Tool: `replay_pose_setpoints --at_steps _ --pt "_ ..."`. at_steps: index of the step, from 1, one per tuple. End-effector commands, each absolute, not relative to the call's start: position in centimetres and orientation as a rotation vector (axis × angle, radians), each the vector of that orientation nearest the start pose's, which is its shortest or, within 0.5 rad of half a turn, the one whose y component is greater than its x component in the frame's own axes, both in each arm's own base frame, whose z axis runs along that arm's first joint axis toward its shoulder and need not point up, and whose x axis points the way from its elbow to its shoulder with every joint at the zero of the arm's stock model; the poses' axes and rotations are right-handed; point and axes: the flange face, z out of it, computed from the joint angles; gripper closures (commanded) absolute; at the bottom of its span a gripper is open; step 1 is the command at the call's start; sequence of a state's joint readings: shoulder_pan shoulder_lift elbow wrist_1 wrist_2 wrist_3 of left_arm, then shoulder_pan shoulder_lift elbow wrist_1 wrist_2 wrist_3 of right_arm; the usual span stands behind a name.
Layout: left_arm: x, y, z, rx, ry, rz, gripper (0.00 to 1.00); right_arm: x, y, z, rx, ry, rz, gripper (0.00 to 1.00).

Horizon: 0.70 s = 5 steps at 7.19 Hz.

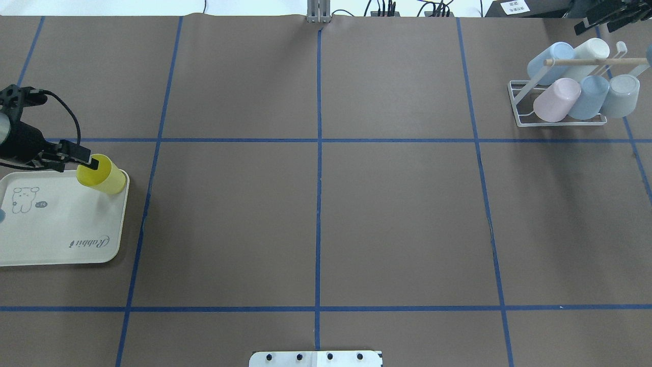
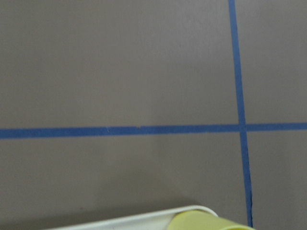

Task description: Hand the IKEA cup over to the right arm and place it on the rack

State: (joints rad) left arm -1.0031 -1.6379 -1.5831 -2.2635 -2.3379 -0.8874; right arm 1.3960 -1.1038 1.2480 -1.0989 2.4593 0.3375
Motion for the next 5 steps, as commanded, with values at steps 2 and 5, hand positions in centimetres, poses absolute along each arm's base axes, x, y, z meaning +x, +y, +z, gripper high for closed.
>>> replay_pose_setpoints --at_steps 2,5 --pt "24.6 -47.4 54.1 0.03 0.974 0.026 0.09 -6.9 -69.4 47.7 0.341 -0.976 -0.133 0.02" --pt "25.0 -47.7 55.1 -0.019 0.885 -0.023 0.58 -7.3 -69.3 47.8 0.337 -0.977 -0.138 0.02"
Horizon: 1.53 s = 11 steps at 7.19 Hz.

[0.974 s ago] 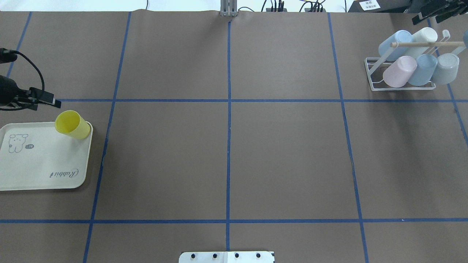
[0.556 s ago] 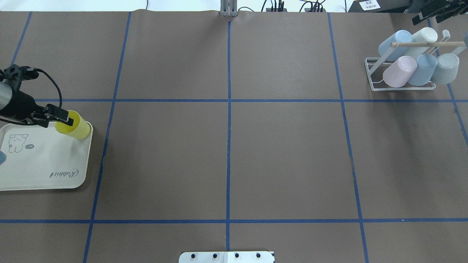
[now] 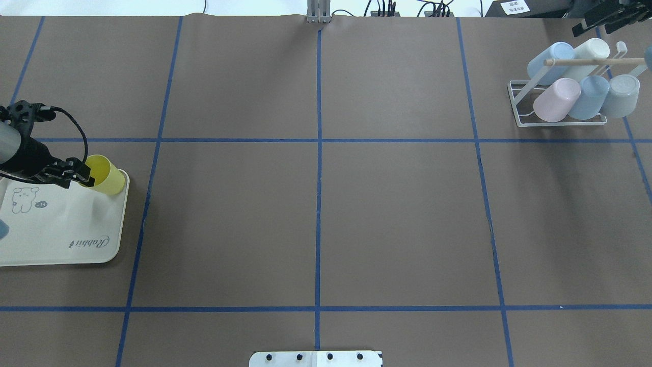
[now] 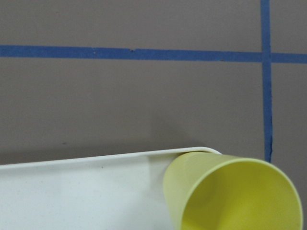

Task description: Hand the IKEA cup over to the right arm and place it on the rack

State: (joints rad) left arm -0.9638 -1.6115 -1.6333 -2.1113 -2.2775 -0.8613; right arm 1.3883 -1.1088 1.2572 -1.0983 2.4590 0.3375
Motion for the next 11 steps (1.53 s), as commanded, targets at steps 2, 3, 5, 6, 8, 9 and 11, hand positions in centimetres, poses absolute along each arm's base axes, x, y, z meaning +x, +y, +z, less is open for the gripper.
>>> replay_pose_setpoints --at_steps 2,3,5,6,8,9,11 --pt "24.8 -47.7 54.4 -0.008 0.89 -0.021 1.0 -7.6 -69.3 47.8 0.335 -0.977 -0.142 0.02" --pt "24.4 -48.0 53.0 0.013 0.908 -0.017 1.0 -7.8 -69.3 47.7 0.335 -0.978 -0.144 0.02" --pt "21.4 -47.9 45.4 0.015 0.906 -0.064 1.0 -8.2 -69.5 47.0 0.341 -0.981 -0.151 0.02" --pt "21.7 -48.9 38.3 0.038 0.916 -0.064 1.0 -10.1 -69.2 45.8 0.309 -1.003 -0.102 0.02" --pt "23.8 -50.0 30.9 0.034 1.018 -0.172 1.0 -14.7 -67.4 40.5 0.254 -1.065 -0.006 0.02" --pt "25.6 -49.5 27.5 0.015 1.095 -0.232 1.0 -17.7 -65.8 37.2 0.221 -1.107 0.026 0.02" --pt "31.2 -45.6 22.4 -0.074 1.318 -0.289 1.0 -22.8 -62.8 28.3 0.168 -1.208 0.087 0.02"
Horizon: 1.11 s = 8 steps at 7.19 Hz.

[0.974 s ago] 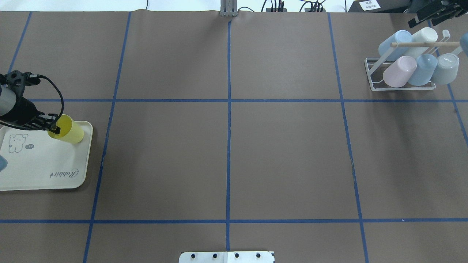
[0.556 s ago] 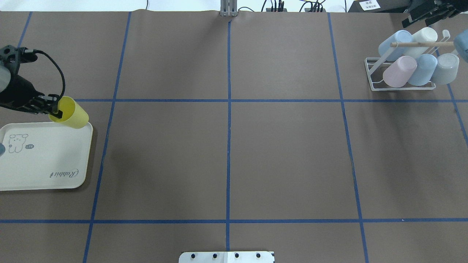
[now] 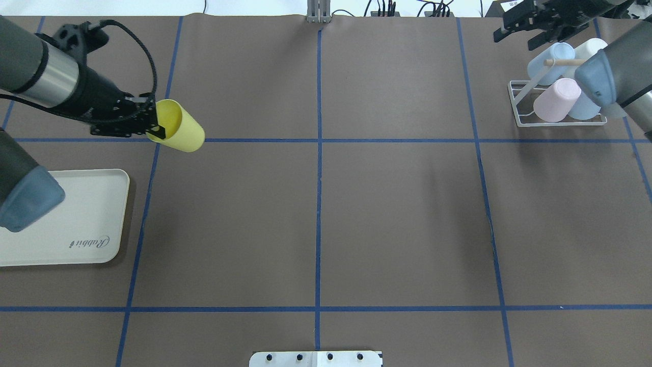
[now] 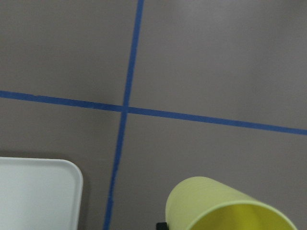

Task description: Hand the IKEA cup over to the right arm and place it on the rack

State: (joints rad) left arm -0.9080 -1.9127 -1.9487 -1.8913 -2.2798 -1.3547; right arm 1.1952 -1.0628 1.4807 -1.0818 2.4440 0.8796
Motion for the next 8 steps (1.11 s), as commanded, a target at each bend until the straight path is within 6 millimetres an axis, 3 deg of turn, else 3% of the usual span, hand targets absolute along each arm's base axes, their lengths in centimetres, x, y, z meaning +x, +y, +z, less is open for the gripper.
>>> replay_pose_setpoints --at_steps 1,2,4,5,7,8 --pt "30.5 -44.8 20.5 -0.099 1.436 -0.336 1.0 -24.7 -61.2 24.3 0.172 -1.253 0.109 0.02" --pt "29.9 -44.2 19.6 -0.111 1.529 -0.346 1.0 -26.4 -59.5 21.0 0.18 -1.335 0.152 0.02" --pt "29.0 -43.7 18.7 -0.111 1.682 -0.415 1.0 -29.3 -55.5 17.4 0.181 -1.613 0.287 0.02" --pt "29.4 -43.8 19.7 -0.145 1.804 -0.438 1.0 -30.4 -53.3 16.4 0.149 -1.737 0.276 0.02" --pt "29.4 -44.2 24.1 -0.275 2.042 -0.43 1.0 -34.3 -47.2 14.6 0.054 -2.049 0.283 0.02" --pt "28.9 -43.7 24.0 -0.365 2.131 -0.468 1.0 -35.9 -44.8 14.1 0.033 -2.175 0.299 0.02"
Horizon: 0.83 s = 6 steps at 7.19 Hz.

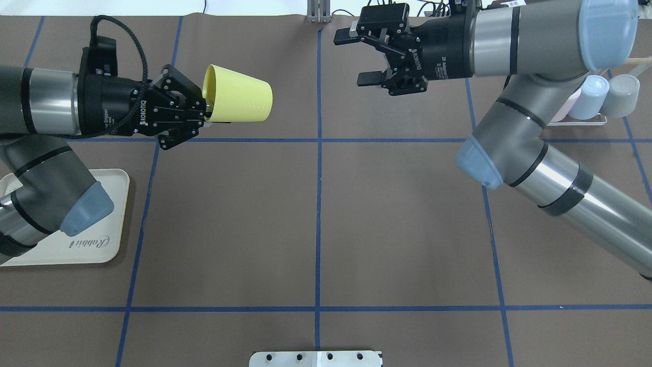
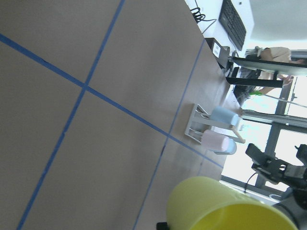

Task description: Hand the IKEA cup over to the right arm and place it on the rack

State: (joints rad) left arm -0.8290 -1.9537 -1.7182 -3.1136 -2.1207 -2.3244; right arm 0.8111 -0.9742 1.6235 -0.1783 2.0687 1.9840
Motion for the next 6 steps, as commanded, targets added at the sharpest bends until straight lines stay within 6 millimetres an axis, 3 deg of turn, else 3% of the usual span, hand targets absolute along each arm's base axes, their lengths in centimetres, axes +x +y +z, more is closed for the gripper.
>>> replay_pose_setpoints --at_steps 1,4,6 --pt "29.0 -43.4 22.9 -0.414 2.17 -0.458 1.0 -36.8 -43.6 12.8 0.029 -2.225 0.285 0.02" --pt "29.8 -41.9 20.6 -0.534 2.25 -0.399 1.0 -37.3 -43.0 9.5 0.038 -2.286 0.273 0.02" --pt "30.8 -40.8 20.4 -0.557 2.299 -0.384 1.0 -38.1 -42.2 9.3 0.017 -2.291 0.26 0.02"
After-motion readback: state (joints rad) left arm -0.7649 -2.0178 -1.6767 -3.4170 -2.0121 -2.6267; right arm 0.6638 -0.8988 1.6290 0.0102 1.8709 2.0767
